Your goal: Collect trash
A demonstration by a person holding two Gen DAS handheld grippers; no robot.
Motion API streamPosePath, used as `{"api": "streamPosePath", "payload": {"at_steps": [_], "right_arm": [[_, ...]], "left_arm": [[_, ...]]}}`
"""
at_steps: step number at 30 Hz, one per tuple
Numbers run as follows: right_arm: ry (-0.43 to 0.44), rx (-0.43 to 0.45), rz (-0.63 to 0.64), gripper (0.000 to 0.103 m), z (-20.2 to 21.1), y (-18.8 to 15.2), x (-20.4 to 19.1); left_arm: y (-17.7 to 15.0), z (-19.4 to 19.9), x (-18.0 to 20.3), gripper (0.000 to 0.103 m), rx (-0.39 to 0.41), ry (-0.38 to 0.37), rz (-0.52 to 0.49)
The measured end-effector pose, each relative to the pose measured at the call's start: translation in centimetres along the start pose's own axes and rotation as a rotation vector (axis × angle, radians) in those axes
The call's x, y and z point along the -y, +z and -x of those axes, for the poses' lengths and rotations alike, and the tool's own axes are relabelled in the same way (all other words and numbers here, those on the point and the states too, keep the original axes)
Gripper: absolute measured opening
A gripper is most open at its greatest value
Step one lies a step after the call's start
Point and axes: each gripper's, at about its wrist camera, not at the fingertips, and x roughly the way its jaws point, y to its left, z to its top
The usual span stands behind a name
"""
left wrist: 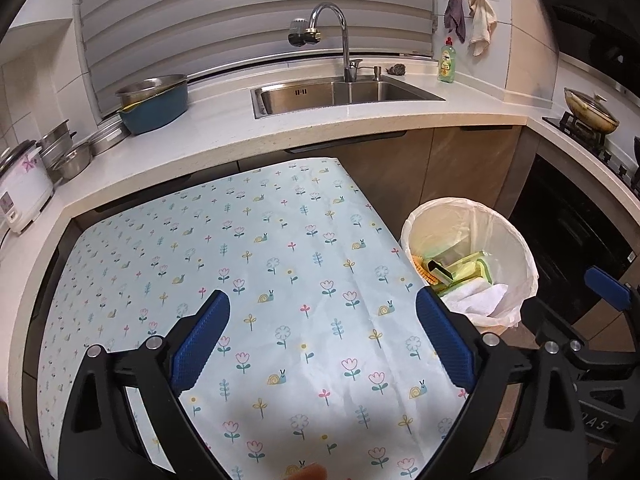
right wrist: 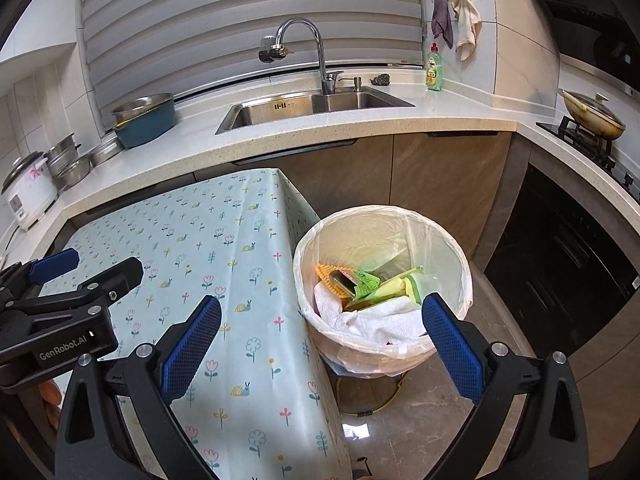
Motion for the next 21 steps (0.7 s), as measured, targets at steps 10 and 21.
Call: {"api": "streamPosePath", "payload": {"at_steps": [10, 21], "right_arm": [[-0.008, -0.01, 0.025, 0.097, -0.1, -0.7, 0.0], [-0.015, -0.037, 0.035, 0.097, -0.5, -1.2, 0.5]], "left_arm": [[-0.8, -0.7, 0.0, 0.09, -0.022, 0.009, 0.018], [-1.1, -1.0, 0.7, 0.09, -0.035, 0.018, 0.017]]}}
